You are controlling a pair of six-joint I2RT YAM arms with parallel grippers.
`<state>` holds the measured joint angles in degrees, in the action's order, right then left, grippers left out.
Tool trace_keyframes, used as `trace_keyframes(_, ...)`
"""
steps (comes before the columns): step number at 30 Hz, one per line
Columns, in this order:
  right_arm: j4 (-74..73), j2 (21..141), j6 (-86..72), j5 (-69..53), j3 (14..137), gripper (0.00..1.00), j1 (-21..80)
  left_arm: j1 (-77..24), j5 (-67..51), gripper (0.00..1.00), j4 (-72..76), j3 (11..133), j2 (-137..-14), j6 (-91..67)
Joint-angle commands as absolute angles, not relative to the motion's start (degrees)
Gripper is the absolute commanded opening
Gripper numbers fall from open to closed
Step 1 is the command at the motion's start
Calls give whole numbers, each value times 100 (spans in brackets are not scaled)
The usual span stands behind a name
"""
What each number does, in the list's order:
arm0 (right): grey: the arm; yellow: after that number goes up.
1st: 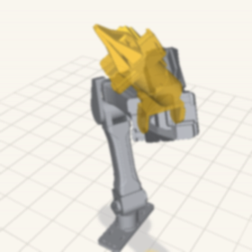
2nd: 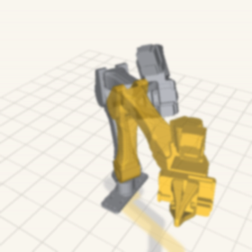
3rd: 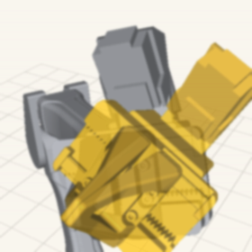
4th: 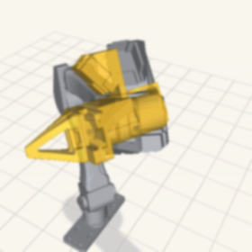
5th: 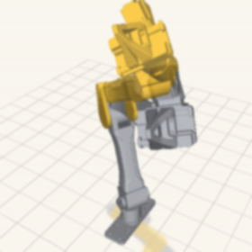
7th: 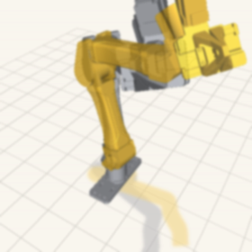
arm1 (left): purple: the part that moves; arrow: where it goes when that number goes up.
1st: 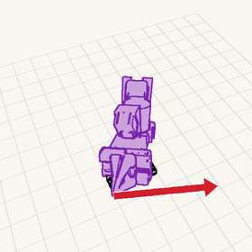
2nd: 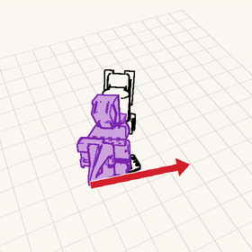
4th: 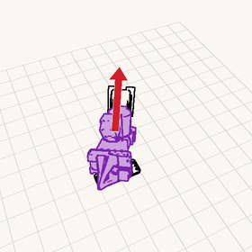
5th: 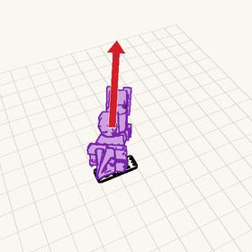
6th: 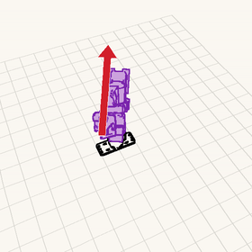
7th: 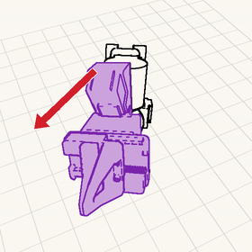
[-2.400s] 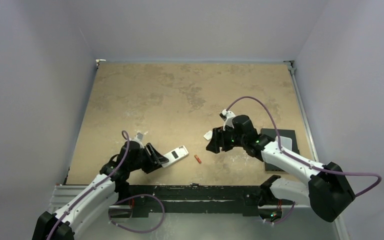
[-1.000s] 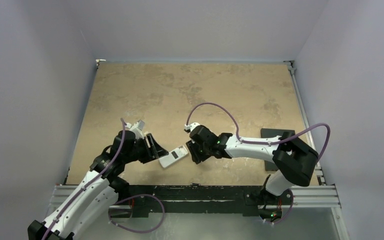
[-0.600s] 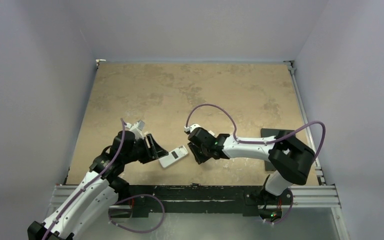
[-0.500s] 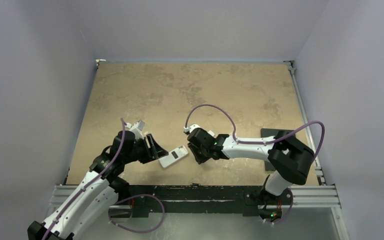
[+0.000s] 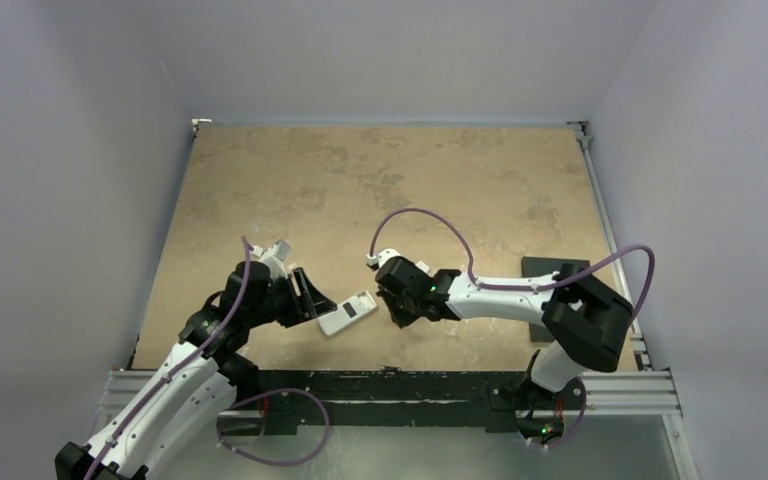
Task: Load the batteries into the remote control
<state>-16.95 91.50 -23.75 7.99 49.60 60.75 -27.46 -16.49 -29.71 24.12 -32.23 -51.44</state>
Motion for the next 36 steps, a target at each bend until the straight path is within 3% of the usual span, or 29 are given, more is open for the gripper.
trace_keyframes(1, -1505, 8615, -2003, 660, 4802, 0, 6119, -2764, -1699, 52, -2908, 2611, -3230, -5089)
trace_keyframes(22, -605, 6246, -29, -1327, 3896, 0, 6213, -2769, -2059, 52, -2630, 2739, -3381, -4969)
trace_keyframes(36, -732, 6006, 281, -1538, 4054, 0, 6318, -2769, -2037, 52, -2577, 2984, -3540, -4756)
